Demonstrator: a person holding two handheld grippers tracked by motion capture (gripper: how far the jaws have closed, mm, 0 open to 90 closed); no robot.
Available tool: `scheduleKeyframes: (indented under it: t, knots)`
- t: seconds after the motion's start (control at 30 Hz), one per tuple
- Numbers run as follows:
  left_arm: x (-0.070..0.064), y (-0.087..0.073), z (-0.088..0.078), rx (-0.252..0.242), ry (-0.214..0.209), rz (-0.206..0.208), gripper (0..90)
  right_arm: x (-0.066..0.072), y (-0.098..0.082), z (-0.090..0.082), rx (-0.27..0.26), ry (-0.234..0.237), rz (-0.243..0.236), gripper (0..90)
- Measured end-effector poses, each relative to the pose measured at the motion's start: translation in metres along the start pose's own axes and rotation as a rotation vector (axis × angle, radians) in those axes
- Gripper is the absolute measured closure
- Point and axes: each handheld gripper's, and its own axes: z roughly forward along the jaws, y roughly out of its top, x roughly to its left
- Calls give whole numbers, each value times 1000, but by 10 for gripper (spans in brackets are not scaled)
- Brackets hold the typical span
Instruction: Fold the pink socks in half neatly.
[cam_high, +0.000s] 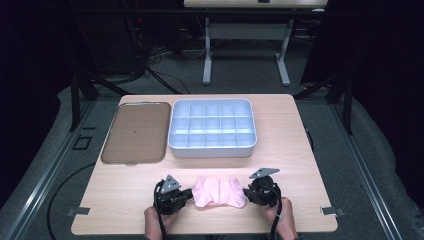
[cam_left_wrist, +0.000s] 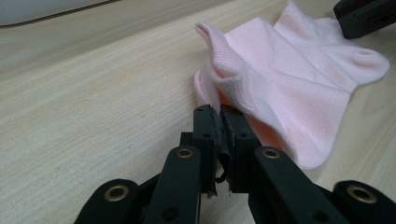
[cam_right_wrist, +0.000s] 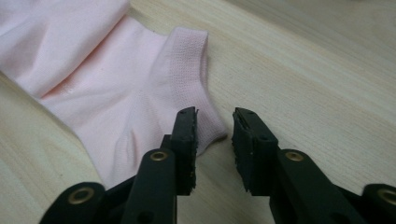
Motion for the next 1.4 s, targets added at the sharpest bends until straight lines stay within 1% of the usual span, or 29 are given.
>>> scheduleKeyframes:
  t: [0.13, 0.17, 0.2, 0.23, 0.3, 0.37, 0.47, 0.5, 0.53, 0.57, 0.6, 0.63, 0.67, 0.7, 0.73, 0.77, 0.8, 0.83, 0.87, 0.93, 0.97, 1.0, 1.07, 1.17, 1.2, 1.27, 1.3, 1.33, 1.4]
  knots:
    - [0, 0, 0, 0, -3, -2, 846, 3, -1, 0, 4, 7, -25, 825]
    - [0, 0, 0, 0, -3, -2, 845, 4, 0, 0, 2, 13, -24, 838]
    - [0, 0, 0, 0, -3, -2, 846, 5, -1, 1, -5, 9, -18, 850]
    - [0, 0, 0, 0, -2, -1, 845, 4, 0, 0, 7, 14, -25, 864]
    - [0, 0, 0, -1, -2, -2, 845, 6, 1, -2, -11, 27, -21, 899]
    - [0, 0, 0, 0, -2, -2, 844, 7, 3, -5, -25, 51, -20, 900]
    - [0, 0, 0, 0, -3, -3, 843, 7, 5, -7, -32, 44, -20, 898]
    - [0, 0, 0, 0, -2, -2, 843, 6, 6, -7, -25, 35, -23, 856]
    - [0, 0, 0, -1, -1, -2, 842, 5, 5, -7, -36, 38, -14, 828]
    - [0, 0, 0, 0, 0, -1, 842, 4, 5, -7, -34, 33, -12, 805]
    - [0, 0, 0, 0, 0, -1, 842, 4, 5, -7, -35, 36, -11, 750]
    - [0, 0, 0, 0, 0, -1, 841, 2, 4, -7, -27, 28, -12, 729]
    - [0, 0, 0, 0, 0, 0, 842, 2, 4, -6, -30, 37, -10, 714]
    - [0, 0, 0, 0, 0, -1, 842, 2, 3, -6, -20, 34, -17, 690]
    - [0, 0, 0, 0, 0, -1, 841, 3, 3, -5, -21, 37, -18, 664]
    - [0, 0, 0, 0, 0, -1, 842, 3, 4, -4, -12, 37, -29, 658]
    - [0, 0, 0, 0, 0, 0, 842, 4, 4, -3, -4, 23, -41, 636]
    - [0, 0, 0, 0, 0, 0, 842, 4, 5, -2, 5, 21, -45, 622]
    - [0, 0, 0, 2, 1, 3, 842, 4, 5, -1, 4, 20, -42, 619]
    - [0, 0, 0, 2, 1, 4, 841, 4, 5, 1, 23, 11, -51, 614]
    - [0, 0, 0, 2, 1, 4, 841, 5, 4, 3, 11, 11, -51, 620]
    - [0, 0, 0, 2, 0, 2, 842, 5, 4, 3, 11, 10, -50, 635]
    - [0, 0, 0, 2, 0, 2, 842, 6, 3, 3, 13, -5, -58, 674]
    - [0, 0, 0, 2, 2, 4, 842, 6, 4, 3, 11, 13, -62, 774]
    - [0, 0, 0, 2, 2, 4, 841, 6, 4, 4, 9, 27, -59, 802]
    - [0, 0, 0, 2, 2, 4, 841, 6, 4, 4, 7, 40, -53, 822]
    - [0, 0, 0, 2, 3, 4, 841, 5, 4, 4, 15, 40, -53, 826]
    - [0, 0, 0, 2, 3, 4, 841, 5, 3, 4, 3, 51, -39, 831]
    - [0, 0, 0, 2, 3, 5, 842, 4, 3, 3, 5, 53, -30, 832]
